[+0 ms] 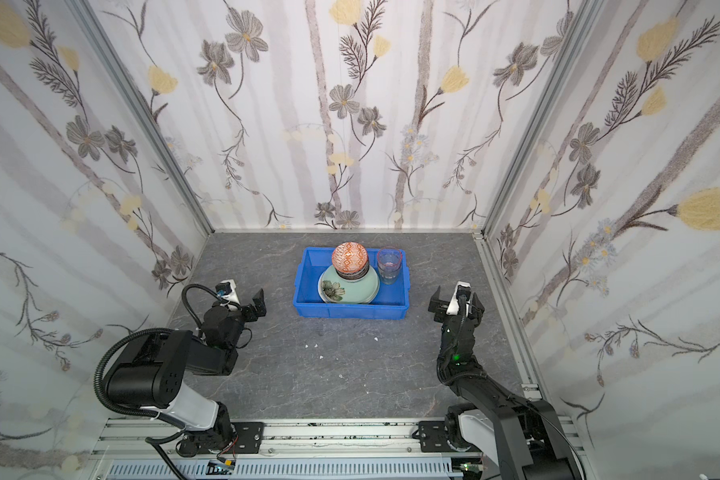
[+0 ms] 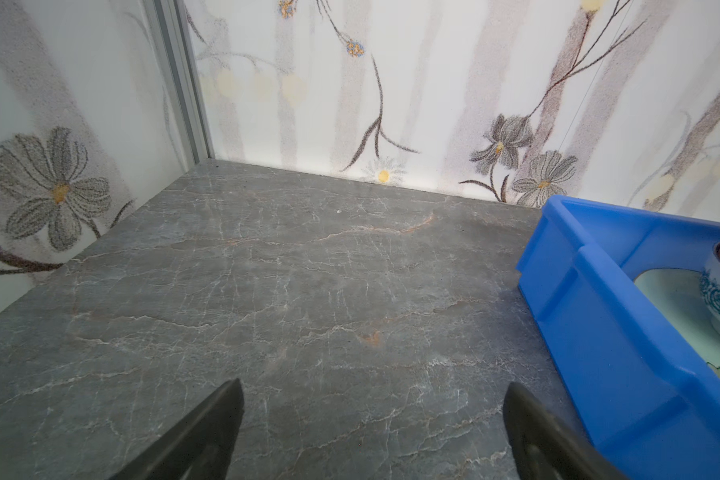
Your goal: Place the mixed dishes into the plastic bin
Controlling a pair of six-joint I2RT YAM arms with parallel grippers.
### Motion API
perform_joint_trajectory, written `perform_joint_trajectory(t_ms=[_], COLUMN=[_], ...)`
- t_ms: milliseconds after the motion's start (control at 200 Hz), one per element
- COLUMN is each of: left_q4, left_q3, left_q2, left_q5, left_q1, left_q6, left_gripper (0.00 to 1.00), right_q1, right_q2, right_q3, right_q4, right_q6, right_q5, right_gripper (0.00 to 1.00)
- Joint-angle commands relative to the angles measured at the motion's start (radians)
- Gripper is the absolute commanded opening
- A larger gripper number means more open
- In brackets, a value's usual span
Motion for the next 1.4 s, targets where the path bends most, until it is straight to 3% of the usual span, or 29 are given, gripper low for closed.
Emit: perform_joint_trajectory(t_ms=[0,220,335,430,515,874,1399], left_q4=[0.067,0.069,0.069,0.069,0.069,0.068,0.069], left_q3=[-0.002,-0.003,-0.003,-0.002,-0.002,-0.002,-0.002], left_q2=[0.002,0.002,0.002,0.002,0.001,0.002,0.003], left_q5=[-0.009,-0.008,-0.008,-0.008,-0.008,-0.008,-0.008], left_q1=[0.0,0.0,0.0,0.0,0.0,0.0,0.0], left_q6=[0.005,0.003,0.004,0.004,0.003,0.003,0.003], left_gripper=[1.0,1.0,1.0,1.0,1.0,1.0,1.0], right_q1=[-0.006,-0.064,-0.092,-0.136,-0.182,-0.173,-0.169], right_q2=[0.06,0.178,0.231,0.214,0.224,0.226,0.224], right_q3=[-0.008,-0.046,-0.02,0.043,0.042,0.025,0.018], right_q4=[0.228,0.396,0.394,0.235,0.25,0.289,0.301], right_q6=[-0.034,-0.016,-0.01,0.011,0.043,0.004,0.0], right_q5=[-0.01,-0.153,-0.235,-0.333,-0.419,-0.48,-0.467], right_gripper=[1.0,1.0,1.0,1.0,1.0,1.0,1.0])
